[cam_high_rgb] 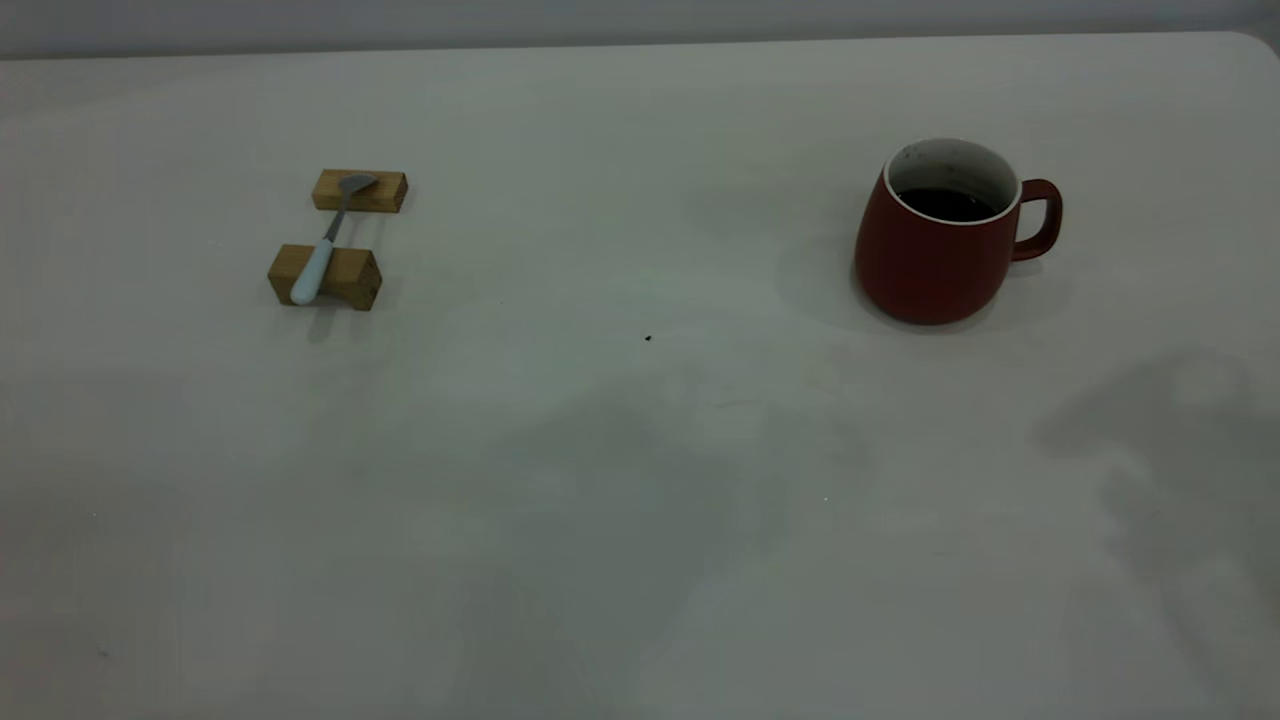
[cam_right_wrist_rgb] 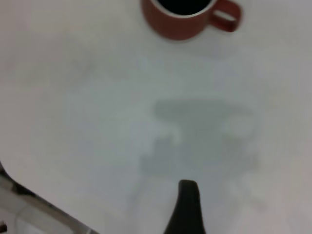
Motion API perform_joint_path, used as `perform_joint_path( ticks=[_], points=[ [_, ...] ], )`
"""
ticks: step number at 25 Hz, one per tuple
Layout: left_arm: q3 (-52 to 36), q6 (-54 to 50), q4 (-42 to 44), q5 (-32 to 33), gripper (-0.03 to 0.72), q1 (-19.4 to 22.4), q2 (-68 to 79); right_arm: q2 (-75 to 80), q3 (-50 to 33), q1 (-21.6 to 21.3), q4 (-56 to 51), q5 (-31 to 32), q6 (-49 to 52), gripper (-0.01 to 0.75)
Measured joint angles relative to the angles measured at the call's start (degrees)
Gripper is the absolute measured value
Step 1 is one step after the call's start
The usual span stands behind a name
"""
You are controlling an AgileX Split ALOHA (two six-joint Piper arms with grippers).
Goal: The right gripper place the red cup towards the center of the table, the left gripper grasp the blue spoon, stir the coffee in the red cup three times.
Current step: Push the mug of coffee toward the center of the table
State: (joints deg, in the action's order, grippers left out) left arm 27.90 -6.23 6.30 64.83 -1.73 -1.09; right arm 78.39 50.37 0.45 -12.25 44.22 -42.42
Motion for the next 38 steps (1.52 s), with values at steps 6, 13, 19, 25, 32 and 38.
perform_joint_path(
  ticks=[6, 13, 19, 25, 32, 38],
  points=[
    [0.00, 0.00, 0.00, 0.00, 0.438, 0.00, 0.00, 15.43, 3.37, 0.19, -5.40, -5.45, -12.07, 0.701],
    [0.00, 0.05, 0.00, 0.00, 0.438, 0.00, 0.00, 29.72, 11.39, 3.68, -5.22, -9.70, -20.41, 0.691],
    [0.00, 0.05, 0.00, 0.00, 0.438, 0.00, 0.00, 41.94, 20.44, 4.19, -1.24, -10.26, -23.78, 0.687],
    [0.00, 0.05, 0.00, 0.00, 0.438, 0.00, 0.00, 48.45, 26.63, 4.19, 4.24, -9.88, -25.69, 0.687],
    [0.00, 0.05, 0.00, 0.00, 0.438, 0.00, 0.00, 53.58, 32.31, 4.19, 5.95, -9.64, -30.19, 0.686],
    [0.00, 0.05, 0.00, 0.00, 0.438, 0.00, 0.00, 56.79, 35.82, 4.19, 5.91, -9.57, -34.14, 0.686]
  ],
)
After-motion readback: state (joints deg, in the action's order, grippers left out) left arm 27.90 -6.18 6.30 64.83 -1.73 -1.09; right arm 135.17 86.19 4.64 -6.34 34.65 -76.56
